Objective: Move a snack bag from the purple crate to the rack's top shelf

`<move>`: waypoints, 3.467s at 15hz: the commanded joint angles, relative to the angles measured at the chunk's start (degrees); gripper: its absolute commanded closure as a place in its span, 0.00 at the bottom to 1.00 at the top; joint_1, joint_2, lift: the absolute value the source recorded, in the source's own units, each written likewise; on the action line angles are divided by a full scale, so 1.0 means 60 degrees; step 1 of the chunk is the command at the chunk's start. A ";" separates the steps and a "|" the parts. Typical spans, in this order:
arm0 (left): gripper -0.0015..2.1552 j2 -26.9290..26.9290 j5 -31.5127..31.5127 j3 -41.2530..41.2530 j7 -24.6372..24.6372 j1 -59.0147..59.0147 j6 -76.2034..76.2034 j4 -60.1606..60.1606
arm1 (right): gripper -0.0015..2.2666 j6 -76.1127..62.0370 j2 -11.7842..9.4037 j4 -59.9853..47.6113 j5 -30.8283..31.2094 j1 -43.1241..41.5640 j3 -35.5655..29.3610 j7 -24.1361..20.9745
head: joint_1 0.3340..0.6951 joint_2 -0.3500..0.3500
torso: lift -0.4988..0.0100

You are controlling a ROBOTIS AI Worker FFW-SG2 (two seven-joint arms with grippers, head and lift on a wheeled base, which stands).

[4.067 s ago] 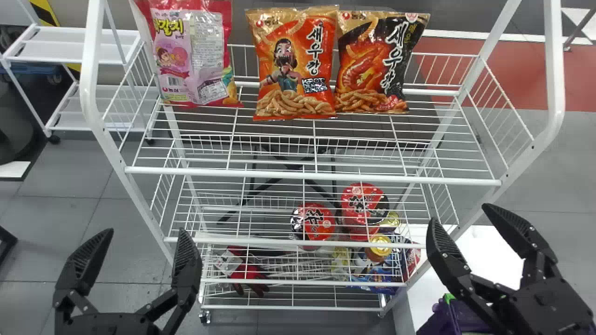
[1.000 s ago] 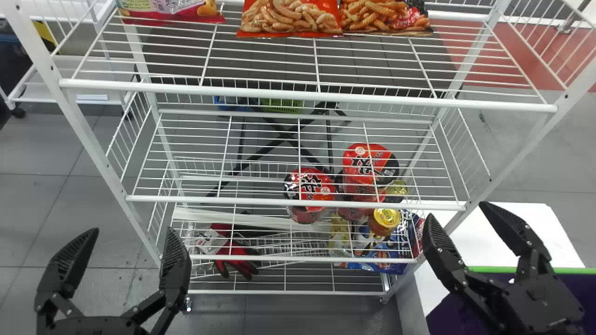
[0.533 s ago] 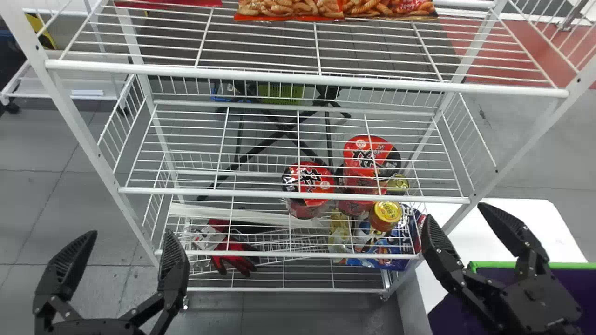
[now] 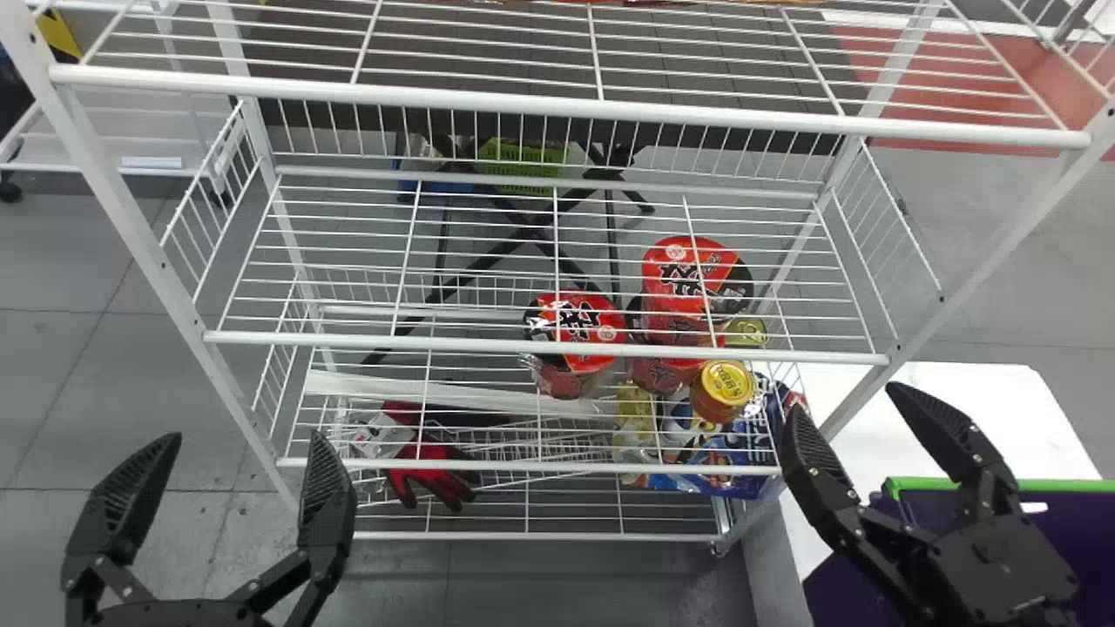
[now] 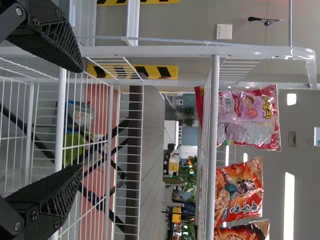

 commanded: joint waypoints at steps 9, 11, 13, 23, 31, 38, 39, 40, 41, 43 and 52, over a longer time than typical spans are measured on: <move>0.07 0.0030 -0.0090 -0.0073 0.0179 0.0020 -0.0236 0.0069 | 0.08 0.0000 -0.0070 -0.0011 -0.0026 0.0007 0.0015 -0.0015 | 1.00 0.35 | 0.24; 0.07 0.0015 -0.0090 -0.0073 0.0179 0.0006 -0.0236 0.0084 | 0.08 0.0000 -0.0084 -0.0011 -0.0026 0.0007 0.0000 -0.0015 | 1.00 0.35 | 0.22; 0.07 0.0015 -0.0090 -0.0073 0.0179 0.0006 -0.0236 0.0084 | 0.08 0.0000 -0.0070 -0.0011 -0.0026 0.0007 0.0000 -0.0015 | 1.00 0.35 | 0.21; 0.07 0.0000 -0.0075 -0.0073 0.0179 -0.0023 -0.0236 0.0143 | 0.08 -0.0586 -0.0026 0.0209 -0.0012 -0.0007 0.0000 0.0044 | 1.00 0.34 | 0.13; 0.07 0.0030 -0.0061 -0.0044 0.0193 -0.0009 -0.0207 0.0128 | 0.08 -0.0498 0.0018 0.0238 -0.0085 -0.0007 -0.0088 0.0615 | 1.00 0.34 | 0.09; 0.07 0.0088 -0.0031 -0.0029 0.0179 -0.0009 -0.0119 0.0201 | 0.08 0.3896 0.0824 -0.2165 -0.0231 -0.0095 -0.1963 0.0235 | 1.00 0.31 | 0.09; 0.07 0.0073 -0.0031 -0.0029 0.0179 -0.0023 -0.0119 0.0275 | 0.08 0.4570 0.1043 -0.2472 -0.0363 -0.0183 -0.2461 0.0220 | 1.00 0.29 | 0.09; 0.07 0.0059 -0.0046 -0.0044 0.0135 -0.0067 -0.0089 0.0348 | 0.08 0.5947 0.1219 -0.2780 -0.0832 -0.0417 -0.3267 0.0176 | 1.00 0.26 | 0.09; 0.07 0.0044 -0.0046 -0.0058 0.0135 -0.0082 -0.0089 0.0392 | 0.08 0.7529 0.1424 -0.2956 -0.1008 -0.0769 -0.3984 0.0249 | 1.00 0.17 | 0.09; 0.07 0.0044 -0.0017 -0.0058 0.0149 -0.0126 -0.0089 0.0465 | 0.08 0.9550 0.1600 -0.2956 -0.1506 -0.1531 -0.5654 0.0498 | 1.00 0.06 | 0.09; 0.07 0.0293 0.0320 0.0073 -0.0275 -0.0346 0.0145 0.0568 | 0.08 1.5234 0.0047 -0.1374 -0.1389 -0.3420 -1.0855 0.2593 | 1.00 0.00 | 0.09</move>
